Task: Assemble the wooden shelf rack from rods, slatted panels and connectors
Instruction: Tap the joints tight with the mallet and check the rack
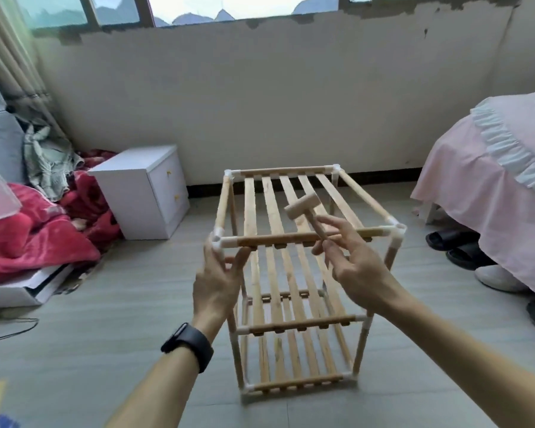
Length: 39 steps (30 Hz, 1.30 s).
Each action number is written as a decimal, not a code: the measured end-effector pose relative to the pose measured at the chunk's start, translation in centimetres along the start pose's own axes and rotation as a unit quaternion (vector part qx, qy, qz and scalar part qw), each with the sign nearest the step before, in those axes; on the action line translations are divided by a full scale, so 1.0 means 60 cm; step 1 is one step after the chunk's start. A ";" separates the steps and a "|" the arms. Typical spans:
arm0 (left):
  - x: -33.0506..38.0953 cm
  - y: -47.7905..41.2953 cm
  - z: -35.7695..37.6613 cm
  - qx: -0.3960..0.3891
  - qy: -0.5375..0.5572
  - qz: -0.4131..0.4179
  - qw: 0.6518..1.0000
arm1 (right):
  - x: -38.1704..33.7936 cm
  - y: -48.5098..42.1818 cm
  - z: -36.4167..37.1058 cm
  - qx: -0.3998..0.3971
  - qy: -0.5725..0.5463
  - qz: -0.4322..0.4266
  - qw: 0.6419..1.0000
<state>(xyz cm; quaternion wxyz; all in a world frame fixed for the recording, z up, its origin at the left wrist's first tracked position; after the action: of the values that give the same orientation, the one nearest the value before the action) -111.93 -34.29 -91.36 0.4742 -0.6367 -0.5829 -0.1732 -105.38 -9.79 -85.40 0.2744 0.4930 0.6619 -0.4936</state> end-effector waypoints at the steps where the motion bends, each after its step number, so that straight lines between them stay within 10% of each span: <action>1: 0.009 0.008 0.013 -0.030 -0.008 0.015 0.999 | -0.002 -0.001 0.002 0.011 0.030 -0.012 0.999; 8: 0.049 0.036 0.076 -0.212 -0.101 0.123 0.964 | -0.031 -0.006 0.008 -0.007 0.207 -0.028 0.978; 16: 0.031 0.029 0.077 -0.228 0.020 0.054 0.972 | -0.076 0.003 -0.018 -0.116 0.338 -0.046 0.933; 21: 0.032 0.030 0.076 -0.235 0.005 0.042 0.971 | -0.123 0.011 -0.027 0.046 0.238 -0.178 0.954; 25: 0.033 0.033 0.073 -0.235 0.006 0.033 0.971 | -0.089 0.019 0.005 -0.131 0.332 -0.091 0.930; 29: 0.032 0.032 0.071 -0.236 0.004 0.034 0.971 | -0.113 0.007 -0.023 0.037 0.240 -0.147 0.959; 33: 0.033 0.031 0.071 -0.240 -0.003 0.036 0.970 | -0.091 0.006 -0.006 -0.118 0.322 -0.083 0.935; 39: 0.032 0.031 0.065 -0.243 0.007 0.039 0.969 | -0.090 0.017 0.000 -0.090 0.318 -0.100 0.938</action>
<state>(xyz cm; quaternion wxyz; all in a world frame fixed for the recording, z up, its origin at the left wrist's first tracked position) -111.02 -29.78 -92.53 0.3153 -0.7537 -0.4952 -0.2955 -102.47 -11.84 -81.19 0.0419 0.5289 0.8022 -0.2739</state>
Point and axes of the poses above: each hand's wrist, its own y-axis away from the middle knuckle, its own z-axis out of the palm, x = y × z, the point moved 3 cm from there along -y, towards the middle knuckle, and after that the axes turned 1 degree about y, right-handed, at the moved point
